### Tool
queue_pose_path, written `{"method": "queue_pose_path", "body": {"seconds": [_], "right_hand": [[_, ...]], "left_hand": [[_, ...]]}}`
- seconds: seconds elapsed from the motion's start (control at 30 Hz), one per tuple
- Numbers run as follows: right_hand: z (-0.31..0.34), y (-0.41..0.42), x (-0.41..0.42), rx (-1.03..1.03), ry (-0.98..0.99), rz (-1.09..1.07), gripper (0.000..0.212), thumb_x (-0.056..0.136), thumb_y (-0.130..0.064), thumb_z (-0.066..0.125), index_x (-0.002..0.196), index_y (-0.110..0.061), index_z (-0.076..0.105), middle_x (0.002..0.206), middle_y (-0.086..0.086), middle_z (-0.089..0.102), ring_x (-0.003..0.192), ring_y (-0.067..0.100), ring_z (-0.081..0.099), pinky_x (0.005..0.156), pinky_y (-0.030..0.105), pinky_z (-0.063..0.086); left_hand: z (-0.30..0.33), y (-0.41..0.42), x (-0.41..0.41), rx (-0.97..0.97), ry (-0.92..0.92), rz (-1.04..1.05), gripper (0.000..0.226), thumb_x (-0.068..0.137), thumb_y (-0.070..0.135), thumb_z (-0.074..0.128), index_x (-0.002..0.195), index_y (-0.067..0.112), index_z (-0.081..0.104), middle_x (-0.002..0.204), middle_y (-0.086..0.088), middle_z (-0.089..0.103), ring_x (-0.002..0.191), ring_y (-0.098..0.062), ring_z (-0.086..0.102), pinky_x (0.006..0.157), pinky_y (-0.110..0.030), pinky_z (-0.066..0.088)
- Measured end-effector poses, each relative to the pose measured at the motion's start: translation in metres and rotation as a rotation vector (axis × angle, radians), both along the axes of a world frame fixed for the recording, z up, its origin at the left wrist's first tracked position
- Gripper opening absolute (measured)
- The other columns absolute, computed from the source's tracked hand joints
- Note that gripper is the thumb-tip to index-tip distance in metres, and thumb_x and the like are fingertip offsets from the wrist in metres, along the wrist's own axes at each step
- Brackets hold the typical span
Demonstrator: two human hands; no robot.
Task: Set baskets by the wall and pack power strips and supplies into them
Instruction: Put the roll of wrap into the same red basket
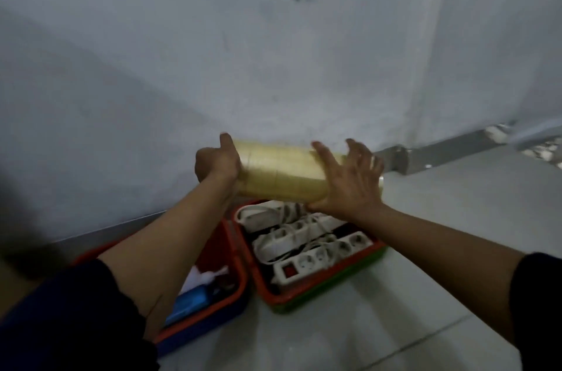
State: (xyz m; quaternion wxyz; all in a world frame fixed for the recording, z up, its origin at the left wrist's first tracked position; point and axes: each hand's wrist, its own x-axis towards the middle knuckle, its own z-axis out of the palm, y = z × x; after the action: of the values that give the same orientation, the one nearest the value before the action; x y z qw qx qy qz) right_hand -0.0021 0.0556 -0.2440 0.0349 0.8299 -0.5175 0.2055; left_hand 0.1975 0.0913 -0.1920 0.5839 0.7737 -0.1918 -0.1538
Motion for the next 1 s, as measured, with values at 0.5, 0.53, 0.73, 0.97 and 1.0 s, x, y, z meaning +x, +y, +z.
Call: {"method": "queue_pose_path", "body": {"seconds": [0.5, 0.53, 0.73, 0.97, 1.0], "right_hand": [[-0.063, 0.051, 0.193, 0.653, -0.648, 0.341, 0.087, 0.060, -0.017, 0.088, 0.134, -0.026, 0.044, 0.123, 0.005, 0.053, 0.101, 0.015, 0.046, 0.078, 0.020, 0.036], [-0.067, 0.051, 0.197, 0.640, -0.627, 0.348, 0.086, 0.061, -0.017, 0.088, 0.134, -0.026, 0.044, 0.123, 0.005, 0.054, 0.100, 0.014, 0.045, 0.079, 0.019, 0.036], [-0.099, 0.050, 0.218, 0.588, -0.452, 0.366, 0.077, 0.066, -0.018, 0.083, 0.132, -0.027, 0.046, 0.118, 0.008, 0.062, 0.108, 0.026, 0.059, 0.086, 0.024, 0.043], [-0.125, 0.047, 0.235, 0.589, -0.293, 0.395, 0.075, 0.072, -0.021, 0.077, 0.137, -0.028, 0.039, 0.120, 0.015, 0.059, 0.110, 0.031, 0.055, 0.090, 0.035, 0.047], [-0.127, 0.045, 0.237, 0.590, -0.267, 0.395, 0.075, 0.074, -0.023, 0.076, 0.138, -0.029, 0.037, 0.121, 0.017, 0.057, 0.111, 0.032, 0.053, 0.091, 0.037, 0.046]], "left_hand": [[-0.073, 0.152, 0.195, 0.084, 0.051, 0.329, 0.057, 0.094, 0.043, 0.045, 0.114, -0.009, 0.058, 0.122, -0.025, 0.059, 0.110, -0.038, 0.057, 0.090, -0.036, 0.043], [-0.083, 0.154, 0.204, 0.105, 0.073, 0.294, 0.057, 0.094, 0.043, 0.046, 0.115, -0.009, 0.058, 0.122, -0.025, 0.059, 0.107, -0.037, 0.057, 0.087, -0.035, 0.043], [-0.133, 0.161, 0.238, 0.285, 0.279, 0.019, 0.070, 0.083, 0.037, 0.067, 0.133, -0.005, 0.042, 0.127, -0.022, 0.054, 0.113, -0.039, 0.055, 0.097, -0.045, 0.048], [-0.169, 0.165, 0.258, 0.382, 0.363, -0.011, 0.077, 0.080, 0.041, 0.068, 0.138, 0.003, 0.036, 0.131, -0.022, 0.052, 0.114, -0.038, 0.055, 0.098, -0.051, 0.048], [-0.167, 0.163, 0.255, 0.403, 0.351, -0.007, 0.074, 0.083, 0.038, 0.065, 0.139, 0.002, 0.033, 0.132, -0.023, 0.050, 0.116, -0.039, 0.053, 0.099, -0.051, 0.047]]}}
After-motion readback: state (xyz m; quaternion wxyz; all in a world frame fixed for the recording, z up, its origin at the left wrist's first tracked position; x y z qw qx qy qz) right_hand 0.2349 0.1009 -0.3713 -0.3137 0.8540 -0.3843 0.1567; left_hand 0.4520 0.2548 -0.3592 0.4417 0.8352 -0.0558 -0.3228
